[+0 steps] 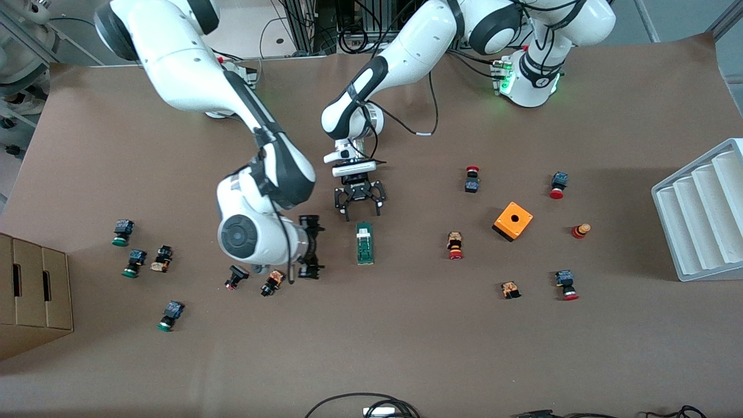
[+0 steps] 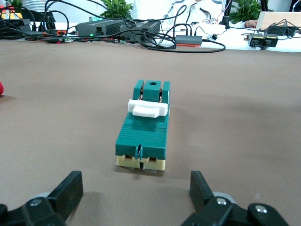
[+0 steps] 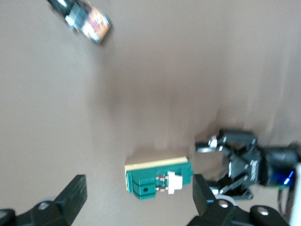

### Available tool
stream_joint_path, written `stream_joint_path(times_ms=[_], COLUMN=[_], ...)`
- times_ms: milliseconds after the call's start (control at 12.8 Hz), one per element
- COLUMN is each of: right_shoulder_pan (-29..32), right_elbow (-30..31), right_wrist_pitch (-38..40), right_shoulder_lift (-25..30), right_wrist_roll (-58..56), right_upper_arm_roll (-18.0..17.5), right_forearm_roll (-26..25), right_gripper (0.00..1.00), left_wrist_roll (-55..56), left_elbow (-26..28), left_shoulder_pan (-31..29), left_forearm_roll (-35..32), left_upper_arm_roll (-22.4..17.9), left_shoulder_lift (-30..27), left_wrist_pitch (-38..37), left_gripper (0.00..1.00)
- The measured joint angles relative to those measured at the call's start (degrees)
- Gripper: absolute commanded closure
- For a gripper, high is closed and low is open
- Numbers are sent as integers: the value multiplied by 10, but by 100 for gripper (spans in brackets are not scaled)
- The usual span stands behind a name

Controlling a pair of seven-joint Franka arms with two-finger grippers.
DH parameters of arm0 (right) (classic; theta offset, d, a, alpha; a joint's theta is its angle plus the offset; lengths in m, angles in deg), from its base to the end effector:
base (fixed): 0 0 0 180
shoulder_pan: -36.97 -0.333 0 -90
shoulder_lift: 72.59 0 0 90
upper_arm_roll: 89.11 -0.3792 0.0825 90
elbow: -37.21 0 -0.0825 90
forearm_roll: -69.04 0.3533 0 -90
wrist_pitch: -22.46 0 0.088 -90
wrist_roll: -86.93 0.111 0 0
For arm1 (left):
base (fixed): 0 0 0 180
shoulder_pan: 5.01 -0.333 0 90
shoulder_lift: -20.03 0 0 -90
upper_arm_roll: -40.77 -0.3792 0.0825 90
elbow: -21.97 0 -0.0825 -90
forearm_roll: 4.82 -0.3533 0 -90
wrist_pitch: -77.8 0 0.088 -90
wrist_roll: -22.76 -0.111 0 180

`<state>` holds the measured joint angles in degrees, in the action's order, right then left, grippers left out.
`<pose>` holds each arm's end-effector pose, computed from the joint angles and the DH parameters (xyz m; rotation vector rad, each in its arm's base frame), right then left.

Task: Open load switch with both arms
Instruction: 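Withdraw the right gripper to rest while the left gripper opens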

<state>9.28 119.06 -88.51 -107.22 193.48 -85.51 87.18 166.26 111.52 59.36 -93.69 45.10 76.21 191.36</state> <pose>0.6389 0.3216 0.3985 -2.2008 2.1723 0.4193 0.3242 -0.6201 0.1231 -2.5459 -0.2494 -1.6757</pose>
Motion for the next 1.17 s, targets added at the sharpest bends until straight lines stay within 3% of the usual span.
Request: stream_joint_path(times_ms=[390,780,1170], right_shoulder_pan=[58,120,172], right_elbow=[81,136,177], right_wrist_pitch=[10,57,79], right_shoulder_lift=[116,207,280], right_wrist_roll=[-191,-402,-613], right_upper_arm_roll=[0,-1,-2], right_forearm_roll=[-26,-45,-85], right_gripper=[0,0,0], left_wrist_roll=[-4,-156,-175], left_elbow=[-2,-35,-37], left_shoulder_pan=[0,-6,-17], left_forearm_roll=[5,121,146], left_upper_arm_roll=[0,1,5], left_shoulder_lift=[0,-12,-25], left_wrist_pitch=[1,22,24], left_gripper=[0,0,0])
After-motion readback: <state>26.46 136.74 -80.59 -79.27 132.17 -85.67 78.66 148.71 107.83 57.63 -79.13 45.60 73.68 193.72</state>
